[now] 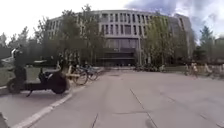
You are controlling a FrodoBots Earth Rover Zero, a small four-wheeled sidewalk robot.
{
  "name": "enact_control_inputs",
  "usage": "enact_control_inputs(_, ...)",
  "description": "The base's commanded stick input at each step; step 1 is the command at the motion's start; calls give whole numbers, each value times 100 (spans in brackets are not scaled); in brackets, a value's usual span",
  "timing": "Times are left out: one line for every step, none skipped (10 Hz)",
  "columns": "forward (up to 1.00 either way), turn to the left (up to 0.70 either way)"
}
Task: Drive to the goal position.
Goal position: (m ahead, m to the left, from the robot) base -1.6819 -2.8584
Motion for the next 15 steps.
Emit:
enact_control_inputs(70, 0)
enact_control_inputs(70, 0)
enact_control_inputs(70, 0)
enact_control_inputs(70, 0)
enact_control_inputs(70, 0)
enact_control_inputs(70, 0)
enact_control_inputs(70, 9)
enact_control_inputs(70, 26)
enact_control_inputs(70, 35)
enact_control_inputs(70, 35)
enact_control_inputs(70, 35)
enact_control_inputs(70, 35)
enact_control_inputs(70, 35)
enact_control_inputs(70, 35)
enact_control_inputs(70, 35)
